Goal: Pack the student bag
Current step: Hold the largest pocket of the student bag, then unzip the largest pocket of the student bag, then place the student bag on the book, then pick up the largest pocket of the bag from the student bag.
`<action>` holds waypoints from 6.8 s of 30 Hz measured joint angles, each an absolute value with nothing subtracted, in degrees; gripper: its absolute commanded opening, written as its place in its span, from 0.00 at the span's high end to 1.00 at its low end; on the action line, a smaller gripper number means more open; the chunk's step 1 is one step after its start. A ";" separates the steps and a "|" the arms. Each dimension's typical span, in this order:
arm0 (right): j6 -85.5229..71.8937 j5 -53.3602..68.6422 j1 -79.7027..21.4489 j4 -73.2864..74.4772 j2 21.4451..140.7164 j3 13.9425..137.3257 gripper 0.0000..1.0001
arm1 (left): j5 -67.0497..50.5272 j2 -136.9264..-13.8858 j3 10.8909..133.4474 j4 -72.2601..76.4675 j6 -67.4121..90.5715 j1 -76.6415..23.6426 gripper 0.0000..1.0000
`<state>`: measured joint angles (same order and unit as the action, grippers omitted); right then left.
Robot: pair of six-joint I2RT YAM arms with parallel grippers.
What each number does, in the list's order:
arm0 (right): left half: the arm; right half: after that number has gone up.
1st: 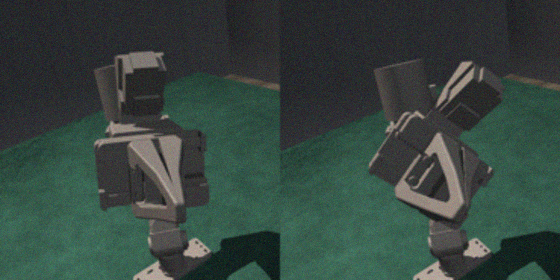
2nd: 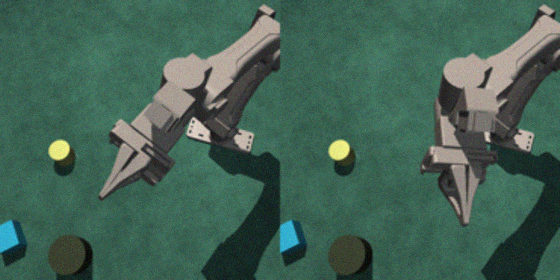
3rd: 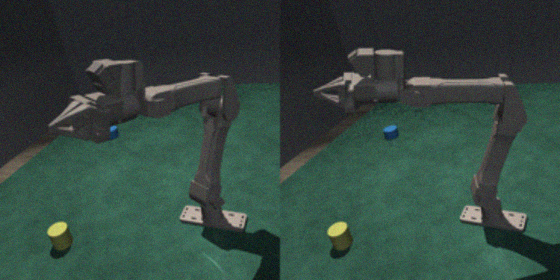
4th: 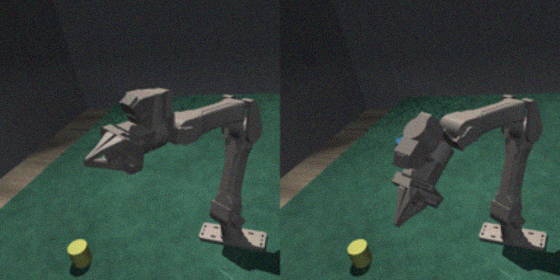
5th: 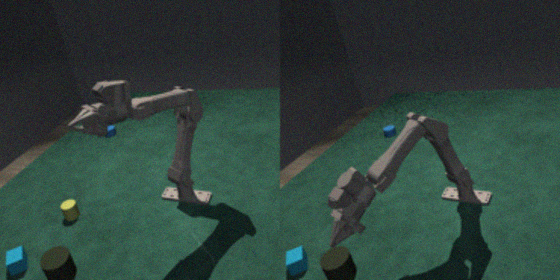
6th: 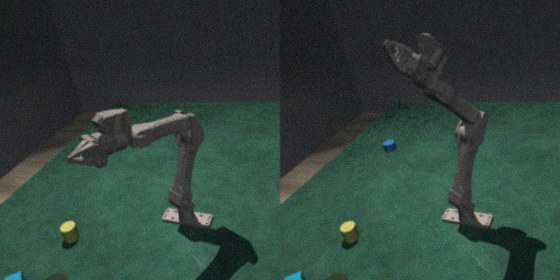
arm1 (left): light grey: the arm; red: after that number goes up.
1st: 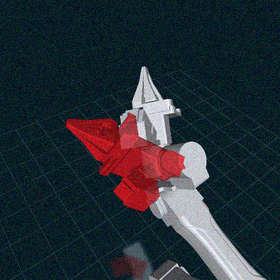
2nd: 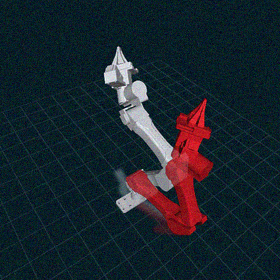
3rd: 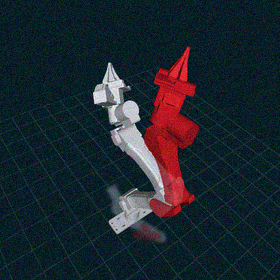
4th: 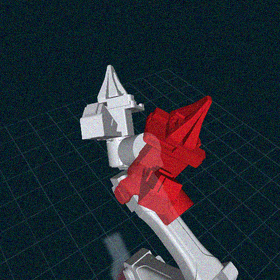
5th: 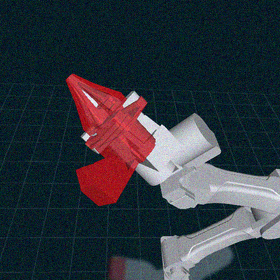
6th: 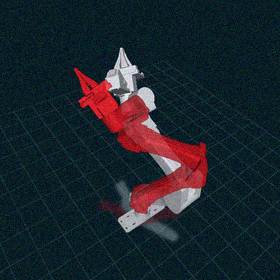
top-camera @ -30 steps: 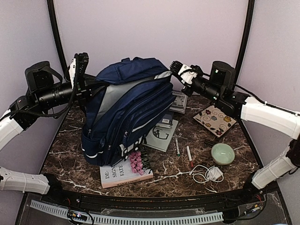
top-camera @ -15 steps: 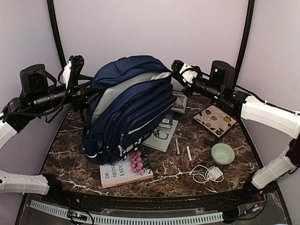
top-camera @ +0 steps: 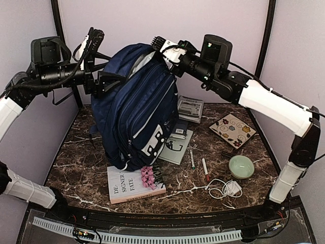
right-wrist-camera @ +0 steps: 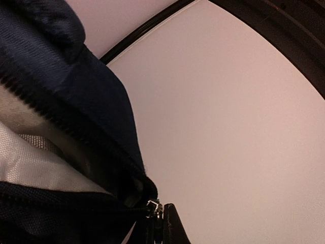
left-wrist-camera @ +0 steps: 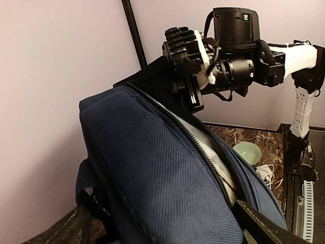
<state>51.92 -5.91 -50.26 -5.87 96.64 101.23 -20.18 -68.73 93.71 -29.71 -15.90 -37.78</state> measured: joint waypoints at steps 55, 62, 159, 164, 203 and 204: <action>45.32 -7.60 -44.53 -25.69 77.60 54.35 1.00 | -8.58 -68.42 94.87 -24.27 -23.31 -38.72 1.00; 40.01 -2.48 -43.38 -27.07 77.38 53.52 0.68 | -7.38 -68.42 94.85 -24.32 -22.90 -38.74 1.00; 1.13 2.61 -63.83 8.78 119.37 93.73 0.03 | 39.20 -38.52 37.67 -24.91 46.04 -50.70 0.07; 7.31 -5.37 -65.69 9.98 123.94 97.25 0.32 | 41.47 -37.28 37.54 -24.69 41.71 -50.70 0.08; 35.59 18.57 -49.69 13.78 103.59 85.89 1.00 | -2.33 -60.60 57.08 -19.49 -30.81 -38.79 0.01; 35.75 19.27 -49.32 13.98 103.46 85.73 1.00 | -3.27 -63.29 58.61 -21.23 -32.42 -38.37 0.01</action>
<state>35.75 19.27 -49.32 13.98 103.46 85.73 -3.27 -63.29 58.61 -21.23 -32.42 -38.37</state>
